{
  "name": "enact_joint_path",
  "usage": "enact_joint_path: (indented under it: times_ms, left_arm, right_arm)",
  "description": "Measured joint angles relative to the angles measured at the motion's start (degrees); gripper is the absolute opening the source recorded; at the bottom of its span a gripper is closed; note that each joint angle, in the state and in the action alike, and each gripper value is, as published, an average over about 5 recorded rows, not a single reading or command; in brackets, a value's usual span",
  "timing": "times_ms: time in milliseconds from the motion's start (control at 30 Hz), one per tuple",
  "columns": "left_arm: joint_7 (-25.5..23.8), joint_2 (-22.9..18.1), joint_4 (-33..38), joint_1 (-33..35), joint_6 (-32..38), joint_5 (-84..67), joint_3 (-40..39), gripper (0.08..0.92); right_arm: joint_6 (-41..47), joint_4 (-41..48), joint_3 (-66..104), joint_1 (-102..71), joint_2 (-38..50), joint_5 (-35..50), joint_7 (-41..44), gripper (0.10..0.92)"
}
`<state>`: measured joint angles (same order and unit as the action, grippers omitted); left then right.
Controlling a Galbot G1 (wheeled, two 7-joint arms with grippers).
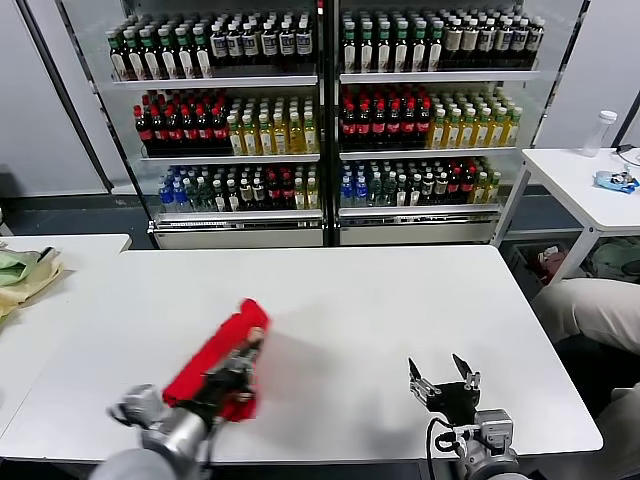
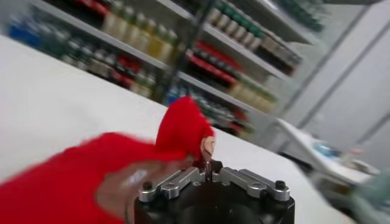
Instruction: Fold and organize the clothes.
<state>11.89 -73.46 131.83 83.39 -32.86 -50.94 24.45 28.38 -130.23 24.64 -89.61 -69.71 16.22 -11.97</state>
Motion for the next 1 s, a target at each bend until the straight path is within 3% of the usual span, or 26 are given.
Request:
enact_joint_path:
  times_ms: [200,433,767,1000]
  left_arm:
    - [-0.15,-2.83,0.08,-4.63,1.56,2.54,-4.67,0.289]
    - [-2.30,1.54,0.33,-7.53,4.68,4.82,0.18,0.488]
    - [-5.14,5.45,-0.17,-4.24,9.62,12.39,5.89,0.773]
    - [-5.90,6.02,-1.13,-2.04,11.92,17.55,7.45,0.822]
  right_arm:
    - [0.03,-0.39,0.05,0.07,0.43,-0.03,0.14,0.823]
    - [0.10,0.28,-0.75,1.26,-0.03,0.02,0.19,0.823]
    - [0.17,3.39,-3.53,4.95,-0.82,3.74,-0.99,0.823]
    - [1.84,7.13,-7.97,8.20,-1.86,10.40,-2.75,0.823]
